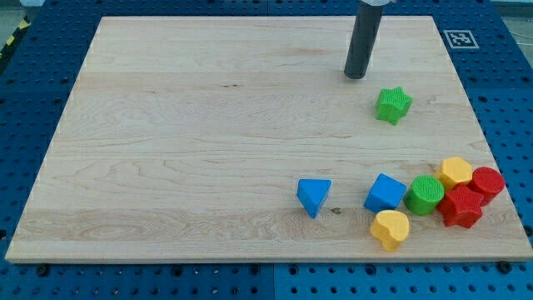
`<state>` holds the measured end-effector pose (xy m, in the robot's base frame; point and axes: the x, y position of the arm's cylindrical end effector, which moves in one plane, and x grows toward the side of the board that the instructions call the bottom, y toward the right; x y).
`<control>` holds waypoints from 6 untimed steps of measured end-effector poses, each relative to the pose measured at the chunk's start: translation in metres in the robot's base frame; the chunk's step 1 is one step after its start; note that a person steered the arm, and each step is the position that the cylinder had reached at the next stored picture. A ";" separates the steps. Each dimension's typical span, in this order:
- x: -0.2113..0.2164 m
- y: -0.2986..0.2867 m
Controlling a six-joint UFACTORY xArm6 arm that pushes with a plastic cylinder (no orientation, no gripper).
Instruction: Push the green star into the hexagon
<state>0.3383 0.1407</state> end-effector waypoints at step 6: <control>0.203 0.026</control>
